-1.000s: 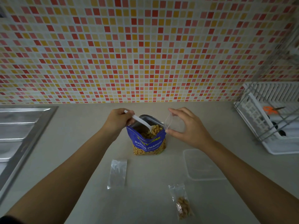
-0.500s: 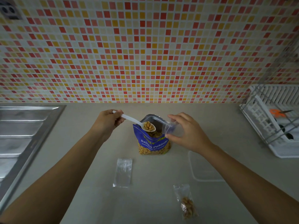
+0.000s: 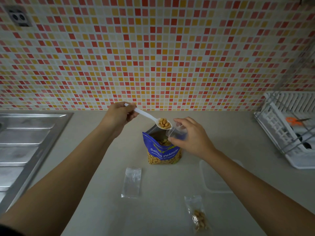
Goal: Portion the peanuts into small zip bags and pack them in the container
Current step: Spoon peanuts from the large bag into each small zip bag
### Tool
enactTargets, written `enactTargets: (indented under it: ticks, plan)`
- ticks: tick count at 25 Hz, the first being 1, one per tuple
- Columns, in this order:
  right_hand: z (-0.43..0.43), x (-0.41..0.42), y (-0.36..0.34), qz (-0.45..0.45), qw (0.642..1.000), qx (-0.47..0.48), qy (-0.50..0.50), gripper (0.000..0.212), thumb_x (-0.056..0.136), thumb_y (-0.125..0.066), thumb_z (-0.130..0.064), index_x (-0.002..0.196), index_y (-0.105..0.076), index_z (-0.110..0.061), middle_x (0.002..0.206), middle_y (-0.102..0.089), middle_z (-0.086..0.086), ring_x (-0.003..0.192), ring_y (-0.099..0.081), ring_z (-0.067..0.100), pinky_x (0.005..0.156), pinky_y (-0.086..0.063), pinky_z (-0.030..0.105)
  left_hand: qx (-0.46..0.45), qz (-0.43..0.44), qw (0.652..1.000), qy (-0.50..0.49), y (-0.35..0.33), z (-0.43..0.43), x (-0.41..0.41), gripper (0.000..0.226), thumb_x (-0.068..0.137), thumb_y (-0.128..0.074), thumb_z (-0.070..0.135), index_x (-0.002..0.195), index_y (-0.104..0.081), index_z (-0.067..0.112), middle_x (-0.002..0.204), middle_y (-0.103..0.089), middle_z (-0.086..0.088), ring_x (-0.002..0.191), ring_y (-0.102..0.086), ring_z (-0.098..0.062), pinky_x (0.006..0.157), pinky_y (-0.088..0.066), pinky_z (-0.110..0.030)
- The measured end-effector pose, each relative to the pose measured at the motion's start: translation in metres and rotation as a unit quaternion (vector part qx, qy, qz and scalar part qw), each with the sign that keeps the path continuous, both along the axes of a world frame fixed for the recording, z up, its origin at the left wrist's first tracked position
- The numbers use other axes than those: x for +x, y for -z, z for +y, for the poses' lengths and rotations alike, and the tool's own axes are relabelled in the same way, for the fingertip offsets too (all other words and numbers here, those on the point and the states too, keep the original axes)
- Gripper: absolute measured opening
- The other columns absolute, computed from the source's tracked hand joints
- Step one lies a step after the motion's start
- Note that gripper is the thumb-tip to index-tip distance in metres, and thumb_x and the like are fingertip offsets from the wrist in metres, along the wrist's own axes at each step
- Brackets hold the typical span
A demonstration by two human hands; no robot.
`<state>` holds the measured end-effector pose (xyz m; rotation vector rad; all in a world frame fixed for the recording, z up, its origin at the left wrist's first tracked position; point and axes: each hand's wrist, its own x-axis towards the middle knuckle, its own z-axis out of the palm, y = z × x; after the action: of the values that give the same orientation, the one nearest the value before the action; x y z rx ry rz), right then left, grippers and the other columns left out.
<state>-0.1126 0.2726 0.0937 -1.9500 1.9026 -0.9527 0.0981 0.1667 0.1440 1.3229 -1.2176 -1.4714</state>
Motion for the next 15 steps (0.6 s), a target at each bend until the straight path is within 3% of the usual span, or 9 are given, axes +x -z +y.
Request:
enactTargets:
  ticks: [7, 10, 15]
  plan:
    - [-0.002, 0.003, -0.002, -0.046, 0.999, -0.023, 0.0, 0.056, 0.071, -0.077, -0.032, 0.12, -0.057, -0.013, 0.101, -0.052, -0.009, 0.089, -0.053, 0.007, 0.079, -0.045, 0.024, -0.041, -0.045, 0.998, 0.022, -0.014, 0.003, -0.009, 0.015, 0.094, -0.052, 0.016, 0.093, -0.062, 0.005, 0.077, -0.058, -0.006, 0.068, -0.056, -0.011, 0.063, -0.049, -0.018]
    - [-0.004, 0.004, 0.0, -0.057, 0.998, -0.027, 0.001, 0.057, 0.069, -0.079, -0.032, 0.12, -0.057, -0.015, 0.101, -0.053, -0.009, 0.088, -0.052, 0.005, 0.076, -0.04, 0.014, -0.059, -0.078, 0.994, 0.045, -0.021, 0.004, -0.016, 0.017, 0.093, -0.053, 0.016, 0.099, -0.063, 0.003, 0.076, -0.061, -0.006, 0.066, -0.058, -0.01, 0.061, -0.05, -0.015]
    - [-0.006, 0.006, 0.001, -0.085, 0.995, -0.048, 0.016, 0.057, 0.069, -0.079, -0.034, 0.118, -0.058, -0.015, 0.102, -0.055, -0.007, 0.088, -0.054, 0.007, 0.075, -0.039, 0.008, -0.156, -0.141, 0.96, 0.183, -0.043, 0.017, -0.031, 0.014, 0.091, -0.058, 0.02, 0.095, -0.067, 0.01, 0.076, -0.069, -0.002, 0.064, -0.064, -0.006, 0.059, -0.049, -0.012]
